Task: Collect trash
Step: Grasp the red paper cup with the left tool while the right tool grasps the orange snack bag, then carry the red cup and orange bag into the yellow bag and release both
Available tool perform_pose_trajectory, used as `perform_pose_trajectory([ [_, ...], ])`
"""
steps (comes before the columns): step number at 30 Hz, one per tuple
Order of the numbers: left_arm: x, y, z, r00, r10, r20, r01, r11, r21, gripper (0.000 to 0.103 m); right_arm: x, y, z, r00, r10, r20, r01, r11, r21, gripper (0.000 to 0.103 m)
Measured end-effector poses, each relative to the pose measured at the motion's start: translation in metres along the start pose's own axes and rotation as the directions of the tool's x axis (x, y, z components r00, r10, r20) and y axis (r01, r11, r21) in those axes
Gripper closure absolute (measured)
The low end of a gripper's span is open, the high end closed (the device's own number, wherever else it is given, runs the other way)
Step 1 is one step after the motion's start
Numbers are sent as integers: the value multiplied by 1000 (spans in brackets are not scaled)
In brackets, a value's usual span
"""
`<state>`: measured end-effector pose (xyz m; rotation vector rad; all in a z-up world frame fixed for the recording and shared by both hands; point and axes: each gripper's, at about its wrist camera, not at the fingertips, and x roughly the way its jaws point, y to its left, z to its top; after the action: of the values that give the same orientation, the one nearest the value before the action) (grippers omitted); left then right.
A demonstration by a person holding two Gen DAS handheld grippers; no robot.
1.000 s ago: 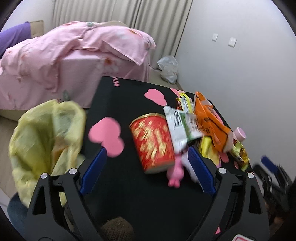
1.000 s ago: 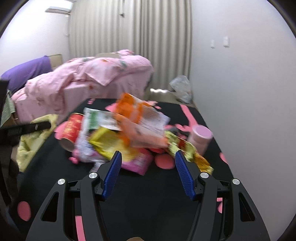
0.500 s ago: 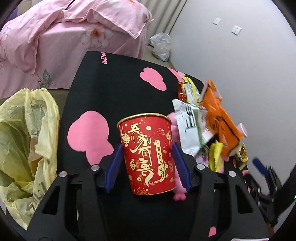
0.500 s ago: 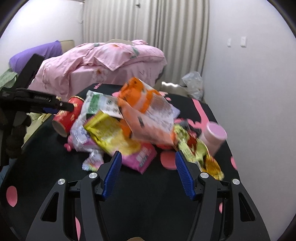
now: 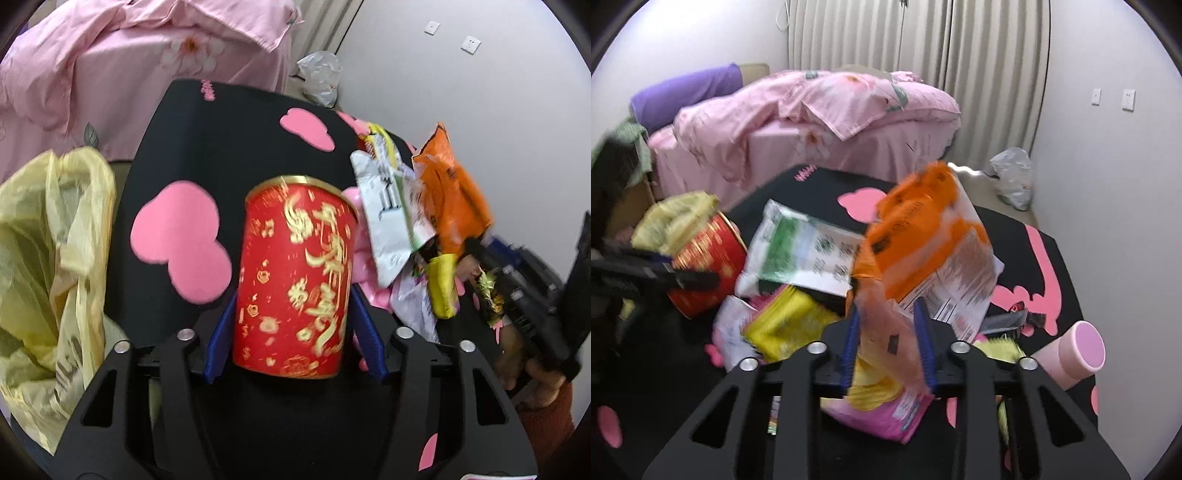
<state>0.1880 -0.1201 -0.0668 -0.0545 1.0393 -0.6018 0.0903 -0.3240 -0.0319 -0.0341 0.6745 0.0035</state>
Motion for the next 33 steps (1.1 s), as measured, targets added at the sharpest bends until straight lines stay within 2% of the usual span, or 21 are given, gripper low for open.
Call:
perform_pose_trajectory([
  [4, -18, 8, -10, 998, 11, 58, -9, 999, -41, 51, -29, -2, 5, 997, 74, 37, -76, 996, 49, 84],
  [7, -37, 9, -15, 993, 41, 106, -38, 999, -29, 51, -51, 2, 9, 991, 120, 63, -123, 991, 48, 84],
  [13, -74, 16, -20, 978, 83, 193, -78, 997, -29, 50, -72, 22, 19, 984, 151, 93, -152, 988, 11, 84],
  [15, -92, 25, -20, 966, 125, 227, -117, 992, -48, 50, -77, 28, 22, 980, 171, 104, -173, 985, 10, 84],
  [16, -103, 34, -20, 954, 167, 247, -156, 986, -65, 50, -79, 30, 25, 977, 183, 108, -185, 983, 10, 84],
  [18, -119, 50, -20, 929, 253, 270, -236, 967, -97, 50, -83, 40, 32, 968, 219, 120, -221, 975, 3, 84],
  [20, -140, 74, -24, 894, 347, 285, -317, 937, -146, 50, -85, 53, 41, 954, 268, 131, -268, 963, -16, 84],
  [21, -148, 84, -27, 883, 372, 286, -335, 927, -170, 50, -85, 60, 45, 947, 292, 136, -292, 956, -25, 84],
  [25, -171, 129, -40, 870, 412, 272, -340, 899, -275, 50, -80, 98, 64, 888, 438, 140, -430, 899, -82, 84],
  [26, -173, 139, -43, 868, 420, 265, -341, 892, -298, 50, -74, 113, 71, 863, 489, 129, -480, 872, -97, 84],
  [27, -174, 145, -48, 865, 426, 266, -339, 886, -315, 50, -69, 121, 76, 847, 519, 119, -510, 855, -99, 84],
  [29, -175, 158, -55, 874, 412, 259, -316, 885, -342, 50, -51, 144, 88, 790, 607, 88, -600, 795, -94, 84],
  [31, -173, 168, -59, 877, 406, 256, -305, 884, -355, 50, -33, 161, 97, 753, 656, 61, -650, 754, -91, 84],
  [32, -170, 172, -60, 879, 404, 255, -303, 884, -357, 50, -17, 174, 102, 721, 692, 30, -688, 721, -86, 84],
  [33, -167, 175, -61, 883, 397, 251, -296, 886, -358, 50, -7, 182, 104, 705, 709, 9, -706, 703, -80, 84],
])
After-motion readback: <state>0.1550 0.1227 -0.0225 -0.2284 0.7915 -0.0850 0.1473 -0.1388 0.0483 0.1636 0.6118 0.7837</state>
